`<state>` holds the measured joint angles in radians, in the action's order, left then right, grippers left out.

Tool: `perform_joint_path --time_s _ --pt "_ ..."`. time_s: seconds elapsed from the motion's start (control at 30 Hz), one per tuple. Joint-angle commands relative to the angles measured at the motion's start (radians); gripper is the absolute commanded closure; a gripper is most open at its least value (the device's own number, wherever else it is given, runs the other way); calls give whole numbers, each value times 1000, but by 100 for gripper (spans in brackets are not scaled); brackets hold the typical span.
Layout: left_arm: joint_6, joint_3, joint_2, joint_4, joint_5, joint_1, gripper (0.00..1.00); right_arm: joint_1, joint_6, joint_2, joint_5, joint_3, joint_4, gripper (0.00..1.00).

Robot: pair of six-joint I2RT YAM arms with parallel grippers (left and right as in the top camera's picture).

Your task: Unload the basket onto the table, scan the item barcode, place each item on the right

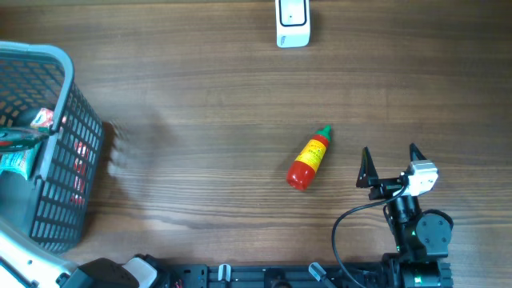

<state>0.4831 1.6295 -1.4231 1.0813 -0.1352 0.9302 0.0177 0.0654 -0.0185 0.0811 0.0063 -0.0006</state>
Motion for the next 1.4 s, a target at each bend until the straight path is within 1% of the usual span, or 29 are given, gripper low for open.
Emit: perform_joint_path --time_s 0.0,0.2,0.33,0.4,0.53,0.63,0.77,0.83,0.87,0.93,1.03,1.07,1.13,1.27,1.37 --pt "-5 -32 -20 -3 4 -13 43 -2 -11 1 -11 -1 2 0" --pt "-35 -138 -133 0 -6 -45 43 -2 -10 1 -11 -1 2 1" --pt "-35 -145 -235 63 -128 -58 39 -2 -10 1 -11 -1 2 0" --pt "-35 -145 -275 83 -167 -58 40 -2 -10 1 -11 -1 2 0" --pt "-34 -158 -359 78 -169 -58 41 -2 -10 1 -11 -1 2 0" --pt "-34 -197 -403 37 -173 -57 39 -2 -11 1 -11 -1 2 0" --pt "-35 -270 -457 -50 -220 -57 33 -2 -10 1 -11 -1 2 0" --pt "-40 -276 -479 -83 -233 -57 29 -2 -10 1 -11 -1 2 0" --pt "-62 -275 -484 -98 -233 -57 21 -2 -11 1 -11 -1 2 0" --pt "-82 -275 -485 -126 -262 -57 0 -2 -10 1 -11 -1 2 0" --pt "-84 -274 -484 -165 -388 -57 0 -2 -10 1 -11 -1 2 0" --pt "-84 -273 -484 -182 -399 -58 0 -2 -10 1 -11 -1 2 0" --pt "-84 -270 -484 -218 -379 -60 0 -2 -10 1 -11 -1 2 0" --pt "-87 -266 -484 -283 -289 -83 0 -2 -10 1 -11 -1 2 0" --pt "-87 -266 -484 -314 -261 -100 0 -2 -10 1 -11 -1 2 0"
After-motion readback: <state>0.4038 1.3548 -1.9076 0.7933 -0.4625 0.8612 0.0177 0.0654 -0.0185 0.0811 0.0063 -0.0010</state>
